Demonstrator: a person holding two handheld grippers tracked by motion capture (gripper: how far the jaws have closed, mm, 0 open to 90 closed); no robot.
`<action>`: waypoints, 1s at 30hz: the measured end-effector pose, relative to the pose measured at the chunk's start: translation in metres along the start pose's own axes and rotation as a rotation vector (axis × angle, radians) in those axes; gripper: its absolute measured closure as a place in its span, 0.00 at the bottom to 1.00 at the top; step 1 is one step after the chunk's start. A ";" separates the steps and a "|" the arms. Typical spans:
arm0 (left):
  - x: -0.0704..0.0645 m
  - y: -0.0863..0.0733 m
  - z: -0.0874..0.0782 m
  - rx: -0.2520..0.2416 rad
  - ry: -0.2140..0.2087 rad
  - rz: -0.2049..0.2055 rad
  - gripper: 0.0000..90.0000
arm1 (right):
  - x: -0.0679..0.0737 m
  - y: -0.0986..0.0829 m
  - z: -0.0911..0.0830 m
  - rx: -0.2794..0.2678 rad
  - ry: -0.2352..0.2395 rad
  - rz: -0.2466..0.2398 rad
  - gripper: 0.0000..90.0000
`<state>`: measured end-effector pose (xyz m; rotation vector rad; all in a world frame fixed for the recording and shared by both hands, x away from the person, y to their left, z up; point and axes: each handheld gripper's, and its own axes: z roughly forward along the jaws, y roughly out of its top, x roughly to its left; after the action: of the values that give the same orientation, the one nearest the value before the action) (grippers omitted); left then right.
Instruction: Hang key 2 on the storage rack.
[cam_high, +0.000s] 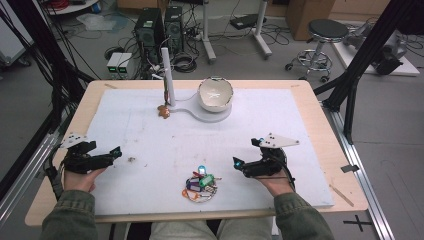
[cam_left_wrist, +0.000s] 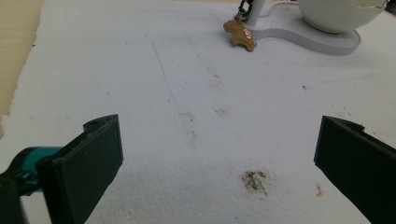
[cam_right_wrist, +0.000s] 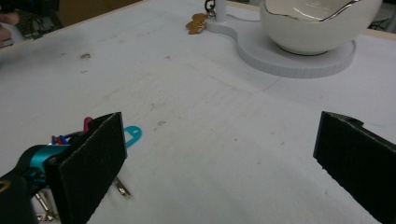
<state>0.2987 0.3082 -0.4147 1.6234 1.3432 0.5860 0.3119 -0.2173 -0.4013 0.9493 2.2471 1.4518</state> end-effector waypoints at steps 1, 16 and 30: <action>0.000 0.000 0.000 0.000 0.001 0.000 0.02 | 0.001 0.000 0.001 0.003 0.003 -0.003 0.02; 0.001 0.000 0.000 0.001 -0.002 0.000 0.02 | 0.021 0.001 0.016 0.062 0.081 -0.049 0.02; 0.002 0.000 0.000 0.000 -0.002 -0.005 0.02 | 0.036 -0.002 0.030 0.140 0.147 -0.082 0.02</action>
<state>0.2993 0.3098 -0.4152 1.6200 1.3454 0.5814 0.3016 -0.1730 -0.4123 0.8031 2.4902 1.3856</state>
